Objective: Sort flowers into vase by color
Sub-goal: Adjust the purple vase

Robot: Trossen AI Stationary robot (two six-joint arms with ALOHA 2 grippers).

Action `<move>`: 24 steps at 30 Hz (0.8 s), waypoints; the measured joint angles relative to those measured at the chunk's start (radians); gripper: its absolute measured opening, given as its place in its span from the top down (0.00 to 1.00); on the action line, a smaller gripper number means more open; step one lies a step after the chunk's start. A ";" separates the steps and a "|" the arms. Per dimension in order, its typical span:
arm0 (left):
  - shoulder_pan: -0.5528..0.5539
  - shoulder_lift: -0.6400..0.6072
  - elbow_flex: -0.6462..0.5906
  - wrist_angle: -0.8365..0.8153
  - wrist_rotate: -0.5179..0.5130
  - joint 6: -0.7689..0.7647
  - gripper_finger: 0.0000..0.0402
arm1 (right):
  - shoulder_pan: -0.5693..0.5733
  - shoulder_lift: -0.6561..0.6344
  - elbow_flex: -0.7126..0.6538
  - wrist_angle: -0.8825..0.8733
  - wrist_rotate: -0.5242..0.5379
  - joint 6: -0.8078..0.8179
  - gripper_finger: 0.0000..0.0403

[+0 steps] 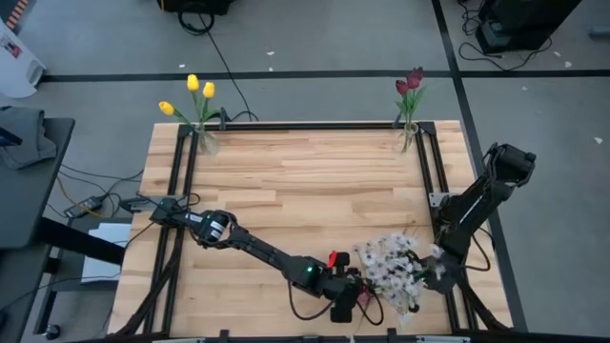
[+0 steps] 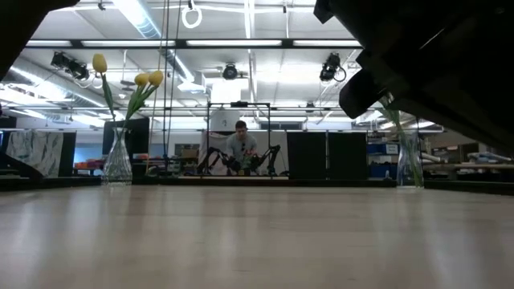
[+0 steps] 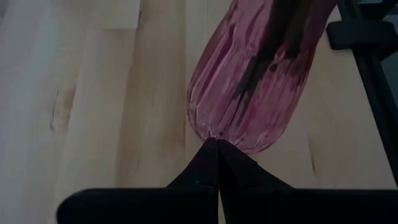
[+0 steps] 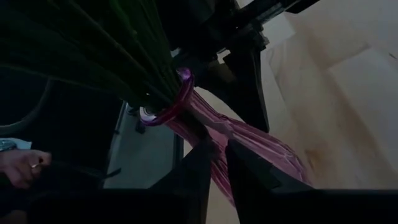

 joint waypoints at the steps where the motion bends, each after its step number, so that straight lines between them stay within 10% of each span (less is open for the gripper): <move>1: -0.001 0.000 0.000 0.003 0.000 0.000 0.99 | 0.000 0.000 0.000 0.000 -0.001 0.000 0.84; 24: -0.026 0.000 0.000 0.060 -0.010 -0.083 1.00 | 0.173 -0.054 0.000 -0.220 0.097 0.231 0.88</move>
